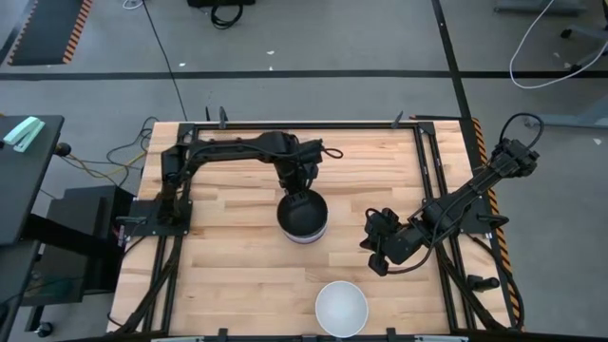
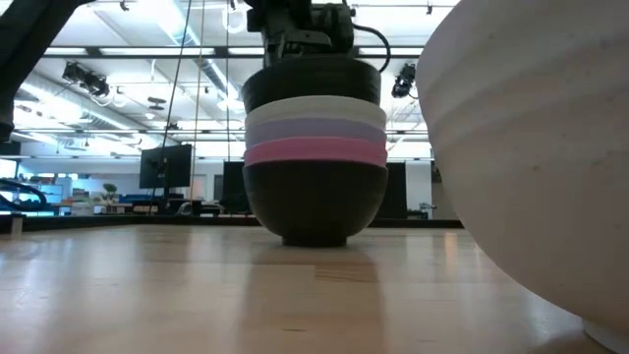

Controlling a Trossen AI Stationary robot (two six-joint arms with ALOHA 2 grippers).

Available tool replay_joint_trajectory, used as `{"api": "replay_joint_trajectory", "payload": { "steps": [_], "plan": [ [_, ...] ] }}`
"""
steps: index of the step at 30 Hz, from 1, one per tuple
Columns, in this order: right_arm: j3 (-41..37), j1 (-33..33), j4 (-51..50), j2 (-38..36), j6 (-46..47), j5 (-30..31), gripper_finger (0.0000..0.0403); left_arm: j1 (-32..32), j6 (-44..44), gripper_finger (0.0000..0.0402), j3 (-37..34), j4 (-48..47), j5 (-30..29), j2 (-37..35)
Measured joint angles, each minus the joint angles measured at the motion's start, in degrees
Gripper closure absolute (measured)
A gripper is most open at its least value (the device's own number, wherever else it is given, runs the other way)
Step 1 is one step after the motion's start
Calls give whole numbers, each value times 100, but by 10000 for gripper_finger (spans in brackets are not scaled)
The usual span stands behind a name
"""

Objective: Nest bowls inside each other
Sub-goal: Stack the black bowl on top of the white bowl

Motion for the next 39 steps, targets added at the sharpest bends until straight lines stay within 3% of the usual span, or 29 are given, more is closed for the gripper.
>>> {"api": "replay_joint_trajectory", "payload": {
  "steps": [15, 26, 39],
  "plan": [
    [-2, 0, -31, 83, 15, -42, 387, 7, -61, 366, 3, -90, 193, 20],
    [-2, -2, -28, 83, 17, -43, 367, -81, -270, 324, 1074, -311, 296, 7],
    [-2, -1, -27, 83, -7, -42, 366, -26, -430, 280, 1067, -785, 148, 85]
  ]
}}
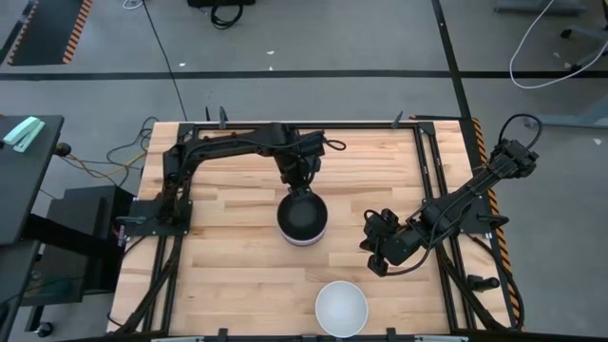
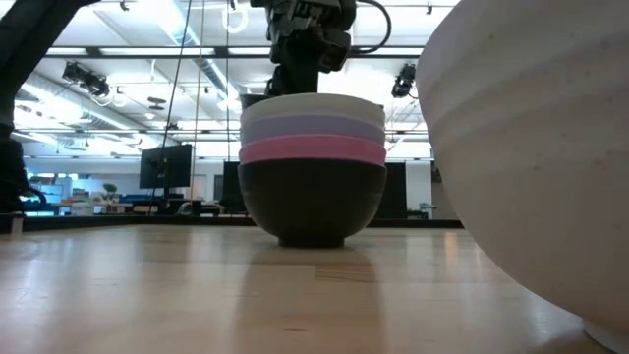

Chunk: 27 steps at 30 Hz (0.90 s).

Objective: Nest bowls inside each other
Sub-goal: Stack the black bowl on top of the white bowl

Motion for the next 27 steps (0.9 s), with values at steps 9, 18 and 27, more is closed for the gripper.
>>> {"api": "replay_joint_trajectory", "payload": {
  "steps": [9, 18, 27],
  "plan": [
    [0, -41, -1, 0, -17, 0, 366, 93, 139, 271, 9, -31, 11, -22],
    [0, -212, 1, 0, -204, 0, 366, 395, 184, 279, 71, -56, -10, -195],
    [-2, -224, -12, 0, -435, 4, 366, 259, 47, 285, 438, -331, -9, -245]
  ]
}}
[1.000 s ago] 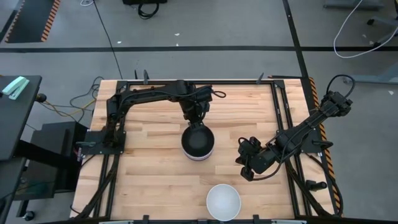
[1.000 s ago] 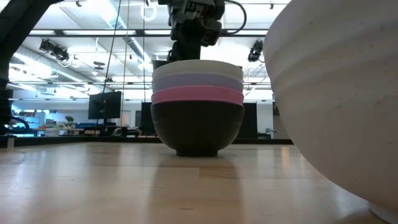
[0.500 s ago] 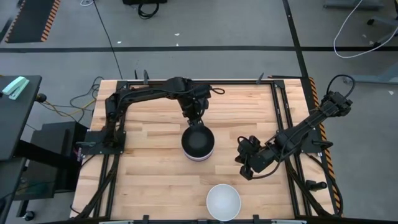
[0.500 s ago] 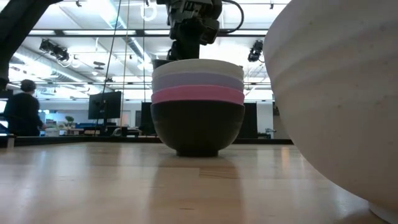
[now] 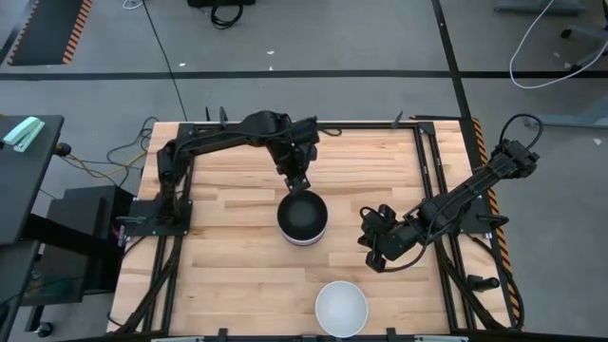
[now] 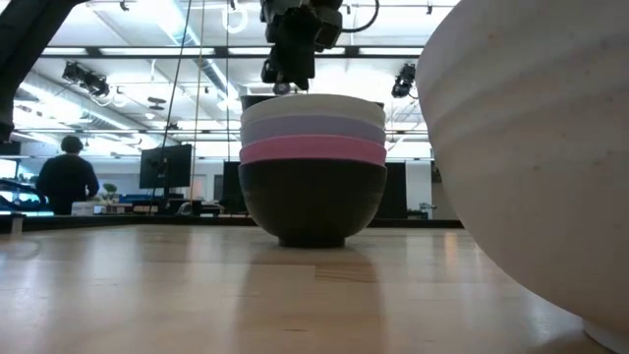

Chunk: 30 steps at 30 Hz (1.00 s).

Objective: Nest bowls inside each other
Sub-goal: Stack the black bowl on top of the white bowl

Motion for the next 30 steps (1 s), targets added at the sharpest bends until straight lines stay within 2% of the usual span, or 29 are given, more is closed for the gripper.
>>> {"api": "replay_joint_trajectory", "payload": {
  "steps": [11, 19, 24, 30],
  "plan": [
    [0, 2, -2, 0, -24, 42, 371, -300, -33, 391, -110, -82, 114, 35],
    [0, 2, -2, 0, -29, 44, 376, -469, -32, 380, -161, -75, 122, 35],
    [0, 2, 0, 0, -31, 44, 380, -496, -28, 395, -165, -37, 144, 236],
    [-2, 2, 2, -2, -35, 59, 384, -424, 162, 382, -165, -105, 171, 460]
  ]
}}
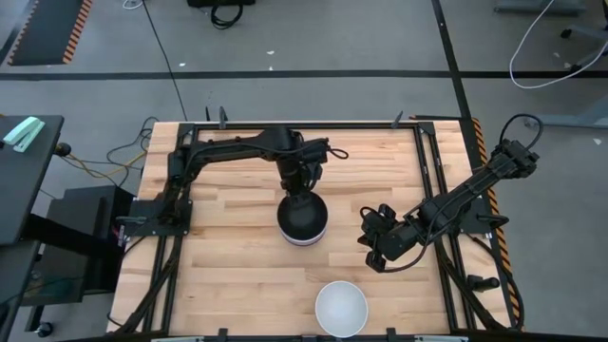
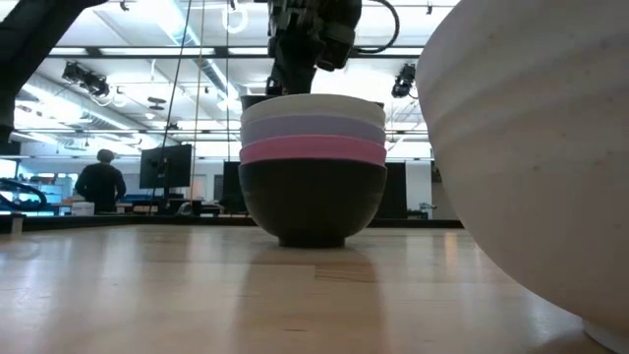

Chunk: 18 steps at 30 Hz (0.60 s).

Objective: Nest bowls inside each other
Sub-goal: Stack the black bowl on top of the white bowl

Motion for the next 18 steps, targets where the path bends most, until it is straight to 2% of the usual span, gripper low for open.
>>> {"api": "replay_joint_trajectory", "payload": {
  "steps": [5, 10, 18],
  "plan": [
    [-117, 0, 79, 0, 25, 2, 387, 230, 67, 396, 0, 63, -84, 92],
    [-363, -2, 36, 0, 257, -33, 387, 366, 83, 383, 0, 87, -90, 100],
    [-404, -1, 184, 0, 302, -151, 387, 365, 129, 392, 0, 80, -92, 100]
  ]
}}
